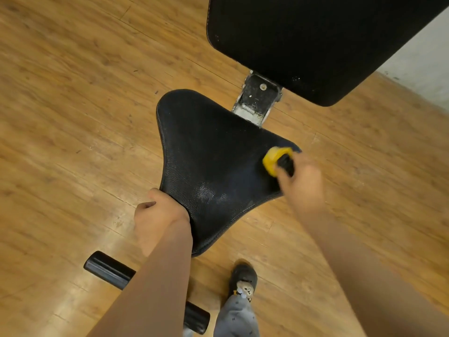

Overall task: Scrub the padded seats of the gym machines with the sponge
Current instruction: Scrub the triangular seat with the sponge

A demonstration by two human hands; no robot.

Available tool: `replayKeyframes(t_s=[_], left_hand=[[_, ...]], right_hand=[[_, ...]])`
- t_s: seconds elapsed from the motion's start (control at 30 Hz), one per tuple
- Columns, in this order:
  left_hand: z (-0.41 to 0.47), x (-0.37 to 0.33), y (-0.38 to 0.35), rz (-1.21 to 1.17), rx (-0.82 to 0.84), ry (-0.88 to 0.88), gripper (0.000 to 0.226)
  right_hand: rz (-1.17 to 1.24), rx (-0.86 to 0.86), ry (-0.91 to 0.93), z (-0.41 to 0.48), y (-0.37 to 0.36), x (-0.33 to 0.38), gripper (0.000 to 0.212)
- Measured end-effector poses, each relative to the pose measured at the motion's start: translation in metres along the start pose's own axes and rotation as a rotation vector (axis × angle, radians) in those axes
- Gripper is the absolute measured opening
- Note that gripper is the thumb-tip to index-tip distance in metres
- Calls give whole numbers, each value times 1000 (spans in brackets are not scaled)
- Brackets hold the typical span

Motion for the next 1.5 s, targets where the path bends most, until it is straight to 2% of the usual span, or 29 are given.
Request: replayKeyframes(t_s=[0.03, 0.1, 0.27, 0.43, 0.6, 0.83, 1.0, 1.17, 1.33, 1.5], left_hand=[[0, 0, 0, -4, -4, -2, 48], [1, 1, 0, -9, -13, -1, 49], [-1, 1, 0, -17, 0, 0, 47], [3, 4, 0, -14, -8, 1, 50], [4, 2, -1, 0, 1, -6, 51], [3, 2, -1, -7, -2, 2, 50], [5, 2, -2, -15, -4, -2, 47], [4, 3, -2, 4, -5, 4, 44], [5, 1, -1, 13, -19, -5, 48], [4, 2, -1, -8, -9, -4, 46]], right_hand=[[17, -28, -91, 13, 14, -14, 23], [62, -55, -152, 17, 17, -18, 22], [-7, 51, 69, -23, -27, 28, 20], [-5, 28, -2, 29, -9, 30, 36], [-42, 57, 53, -10, -24, 23, 35], [-20, -5, 1, 50, -9, 39, 35], [-98, 35, 100, 66, -6, 46, 36], [-67, -30, 46, 94, -1, 64, 40], [-64, 22, 227, 58, -25, 81, 35], [-17, -50, 154, 75, -23, 102, 37]])
Point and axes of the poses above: each hand's wrist, its own z-axis towards the middle knuckle, its own y-axis out of the back of the hand, x = y × z, the point moved 9 cm from there along z, towards the middle knuckle, and after that the axes turned 14 degrees about x, right-handed, at the moved point
